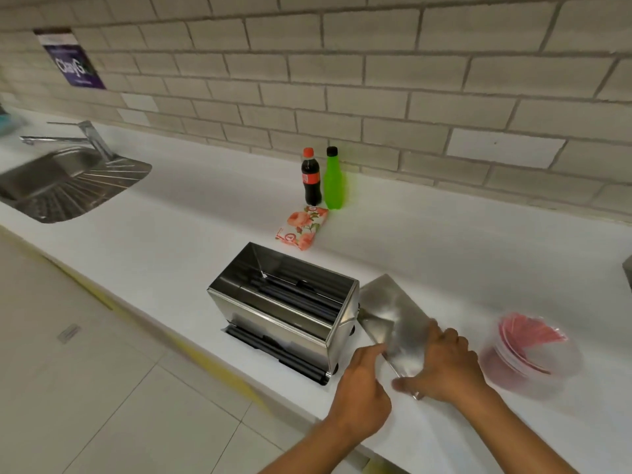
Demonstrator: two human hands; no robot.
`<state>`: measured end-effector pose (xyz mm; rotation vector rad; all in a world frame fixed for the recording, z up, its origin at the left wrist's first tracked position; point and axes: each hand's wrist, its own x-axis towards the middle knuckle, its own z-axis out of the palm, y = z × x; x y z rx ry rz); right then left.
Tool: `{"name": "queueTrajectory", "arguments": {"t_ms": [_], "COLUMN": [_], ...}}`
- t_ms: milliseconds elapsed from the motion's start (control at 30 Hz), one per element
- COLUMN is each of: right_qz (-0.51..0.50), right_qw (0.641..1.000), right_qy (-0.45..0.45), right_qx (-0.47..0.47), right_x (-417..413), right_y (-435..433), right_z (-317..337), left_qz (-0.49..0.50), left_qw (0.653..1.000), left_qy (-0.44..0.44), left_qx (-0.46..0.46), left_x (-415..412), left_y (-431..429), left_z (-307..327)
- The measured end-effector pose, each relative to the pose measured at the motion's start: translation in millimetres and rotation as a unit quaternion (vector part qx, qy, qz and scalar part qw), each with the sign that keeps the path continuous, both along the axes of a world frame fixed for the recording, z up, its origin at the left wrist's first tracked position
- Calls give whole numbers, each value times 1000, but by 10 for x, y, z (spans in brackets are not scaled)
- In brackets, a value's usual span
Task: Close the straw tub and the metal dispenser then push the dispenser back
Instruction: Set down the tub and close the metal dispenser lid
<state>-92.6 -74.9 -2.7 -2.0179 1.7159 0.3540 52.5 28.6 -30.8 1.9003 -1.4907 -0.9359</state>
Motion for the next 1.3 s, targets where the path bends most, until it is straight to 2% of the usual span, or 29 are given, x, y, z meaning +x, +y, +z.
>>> {"name": "queueTrajectory", "arguments": {"t_ms": [267, 533, 700, 833, 967, 1300], "right_qz": [-72, -92, -115, -115, -119, -134], "right_qw": [997, 995, 993, 993, 992, 980], "right_qy": [-3, 5, 4, -6, -34, -146], "right_qx": [-8, -28, -13, 1, 26, 34], "right_x": [146, 37, -48, -66, -98, -249], "right_y": [11, 53, -48, -88, -86, -110], "right_z": [158, 168, 144, 157, 164, 118], "left_qz": [2, 77, 171, 248, 306, 311], "left_qw": [1000, 994, 983, 956, 929, 885], "left_qy": [5, -75, 35, 136, 201, 344], "left_qx": [-25, 23, 54, 76, 59, 40], "left_x": [-183, -324, -270, -247, -226, -287], "left_y": [-552, -1215, -1398, -1454, -1476, -1572], "left_z": [53, 95, 176, 247, 297, 639]}}
